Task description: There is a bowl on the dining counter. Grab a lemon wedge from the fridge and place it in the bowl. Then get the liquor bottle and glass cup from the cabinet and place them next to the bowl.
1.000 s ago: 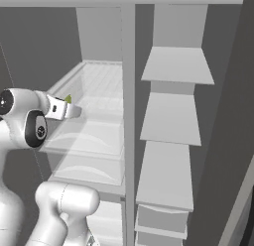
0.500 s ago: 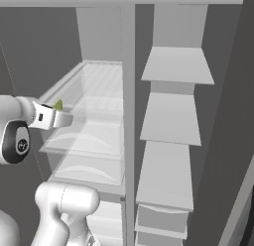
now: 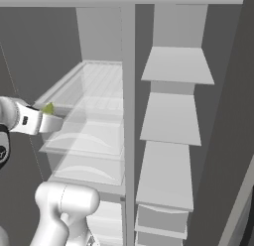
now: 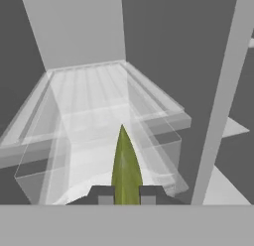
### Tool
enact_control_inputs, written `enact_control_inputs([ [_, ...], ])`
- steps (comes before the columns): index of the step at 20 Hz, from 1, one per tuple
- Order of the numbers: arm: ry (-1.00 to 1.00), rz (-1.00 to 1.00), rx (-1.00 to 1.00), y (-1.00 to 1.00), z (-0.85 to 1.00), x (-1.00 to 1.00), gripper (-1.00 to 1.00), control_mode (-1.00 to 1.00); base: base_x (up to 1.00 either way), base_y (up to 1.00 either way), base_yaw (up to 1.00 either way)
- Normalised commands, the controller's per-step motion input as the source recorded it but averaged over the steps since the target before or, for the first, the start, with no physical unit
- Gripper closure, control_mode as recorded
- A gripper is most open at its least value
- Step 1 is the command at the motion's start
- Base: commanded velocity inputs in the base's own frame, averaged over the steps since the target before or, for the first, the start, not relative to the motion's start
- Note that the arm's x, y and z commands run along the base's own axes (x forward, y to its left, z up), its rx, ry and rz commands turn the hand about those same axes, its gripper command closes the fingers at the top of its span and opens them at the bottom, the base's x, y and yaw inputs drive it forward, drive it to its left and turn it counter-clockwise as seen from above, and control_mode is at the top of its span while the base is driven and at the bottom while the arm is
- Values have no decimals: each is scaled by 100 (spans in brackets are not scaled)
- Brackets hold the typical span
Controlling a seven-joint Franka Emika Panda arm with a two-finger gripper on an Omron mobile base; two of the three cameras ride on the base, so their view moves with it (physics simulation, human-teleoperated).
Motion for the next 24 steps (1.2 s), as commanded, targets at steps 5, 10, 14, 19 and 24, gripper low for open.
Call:
enact_control_inputs([
  [5,0,0,0,-3,0,-30,100,-100,0,0,0],
  [10,0,0,0,0,0,-37,100,-100,0,0,0],
  [14,0,0,0,0,0,0,100,100,-59,0,-5],
  [19,0,0,0,0,0,0,100,100,-65,0,-17],
  [24,0,0,0,0,0,0,100,100,-62,0,-30],
])
